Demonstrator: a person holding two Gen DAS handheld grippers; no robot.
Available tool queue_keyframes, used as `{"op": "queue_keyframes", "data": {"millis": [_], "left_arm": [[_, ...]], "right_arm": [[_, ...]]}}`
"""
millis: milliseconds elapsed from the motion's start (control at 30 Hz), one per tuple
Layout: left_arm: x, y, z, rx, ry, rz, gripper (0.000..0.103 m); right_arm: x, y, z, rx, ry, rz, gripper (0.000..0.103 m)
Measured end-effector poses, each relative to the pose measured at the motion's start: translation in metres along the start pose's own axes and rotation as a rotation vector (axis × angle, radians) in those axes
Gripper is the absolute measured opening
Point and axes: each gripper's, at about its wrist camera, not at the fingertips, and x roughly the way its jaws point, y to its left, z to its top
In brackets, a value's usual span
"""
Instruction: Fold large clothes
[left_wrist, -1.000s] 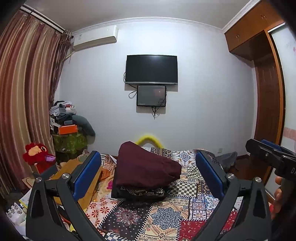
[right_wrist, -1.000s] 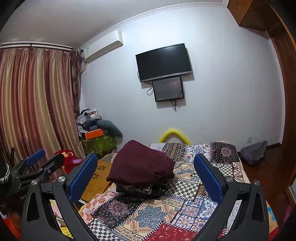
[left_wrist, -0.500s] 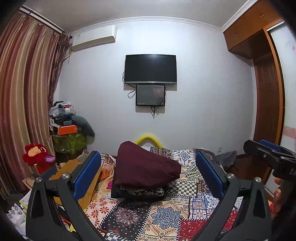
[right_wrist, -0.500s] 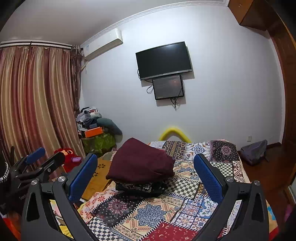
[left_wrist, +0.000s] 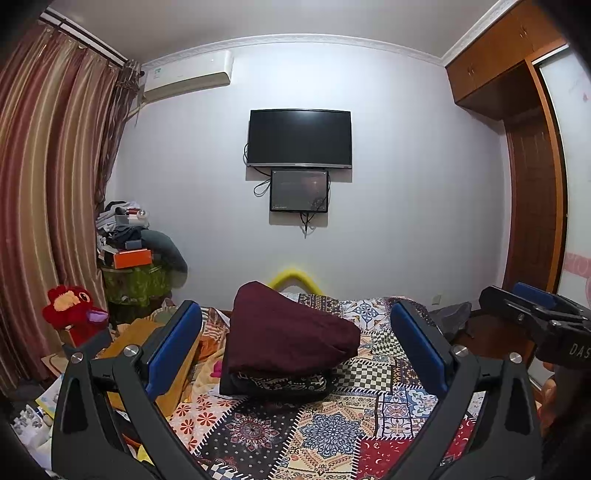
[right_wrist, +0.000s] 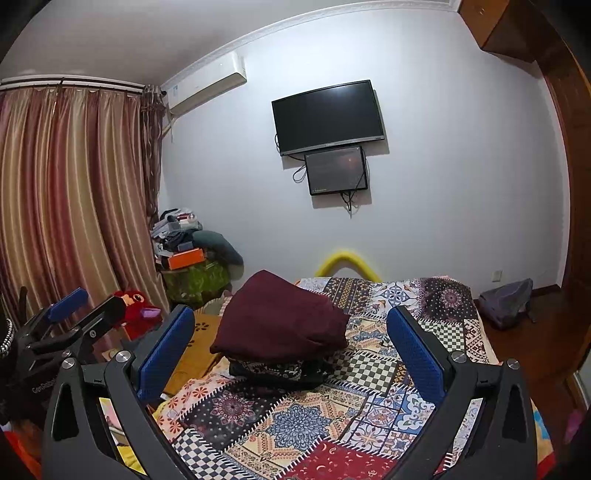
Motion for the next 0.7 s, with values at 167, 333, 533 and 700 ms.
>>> {"op": "queue_keyframes", "data": {"millis": [167, 333, 533, 700], "left_arm": [[0.0016, 0.0004, -0.0002, 0.001, 0.006, -0.011, 0.103], [0.0017, 0.0010, -0.0008, -0.008, 0.005, -0.013, 0.103], [0.0020, 0.0034, -0.0016, -0.018, 0.009, -0.017, 0.103], [0.0016, 0.0026, -0.0023, -0.017, 0.010, -0.017, 0.103]], "right_arm": [[-0.0010, 0.0018, 0.0003, -0.012, -0.008, -0.008, 0.103], [-0.0029, 0.0044, -0.0014, -0.029, -0.015, -0.010, 0.103], [-0.0009, 0.0061, -0.0031, -0.038, -0.009, -0.008, 0.103], [0.0001, 0.0070, -0.0034, -0.038, -0.003, -0.005, 0.103]]}}
